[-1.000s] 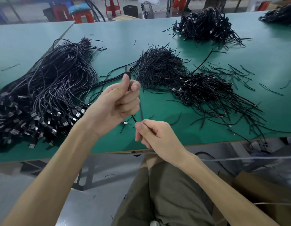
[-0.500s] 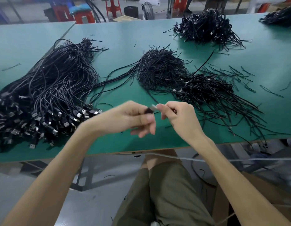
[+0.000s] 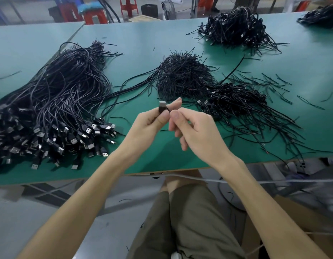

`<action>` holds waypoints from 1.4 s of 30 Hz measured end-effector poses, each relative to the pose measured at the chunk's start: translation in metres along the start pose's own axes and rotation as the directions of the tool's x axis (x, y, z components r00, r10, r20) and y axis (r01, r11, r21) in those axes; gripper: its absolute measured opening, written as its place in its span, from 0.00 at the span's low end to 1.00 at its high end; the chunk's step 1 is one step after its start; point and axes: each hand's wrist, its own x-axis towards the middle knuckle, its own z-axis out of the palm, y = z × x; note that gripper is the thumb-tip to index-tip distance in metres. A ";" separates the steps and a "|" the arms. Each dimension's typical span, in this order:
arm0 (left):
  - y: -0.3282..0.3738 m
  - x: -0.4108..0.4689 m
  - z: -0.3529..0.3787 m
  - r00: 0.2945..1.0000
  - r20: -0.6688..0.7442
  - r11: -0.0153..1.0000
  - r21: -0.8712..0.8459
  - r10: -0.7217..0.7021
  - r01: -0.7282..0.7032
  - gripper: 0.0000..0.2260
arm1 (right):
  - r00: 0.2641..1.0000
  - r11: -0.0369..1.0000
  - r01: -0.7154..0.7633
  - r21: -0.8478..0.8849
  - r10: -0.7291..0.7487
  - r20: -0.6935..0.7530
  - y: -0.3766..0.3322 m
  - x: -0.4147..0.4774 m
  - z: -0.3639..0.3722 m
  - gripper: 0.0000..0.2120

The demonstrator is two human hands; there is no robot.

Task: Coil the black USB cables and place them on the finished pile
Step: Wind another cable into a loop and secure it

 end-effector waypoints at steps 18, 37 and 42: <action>0.010 -0.006 -0.006 0.980 0.185 0.967 0.254 -0.075 0.026 0.16 | 0.977 0.972 -0.145 -0.184 0.111 -0.181 0.028 0.002 -0.002 0.22; -0.005 -0.004 0.007 0.985 -0.146 0.991 0.090 -0.086 0.100 0.15 | 0.990 0.993 -0.037 -0.111 0.021 -0.137 0.003 -0.005 0.018 0.12; 0.018 0.007 0.011 0.950 -0.137 0.817 -0.554 -0.282 0.162 0.21 | 0.993 0.991 -0.117 0.072 0.116 0.020 0.016 -0.011 0.040 0.15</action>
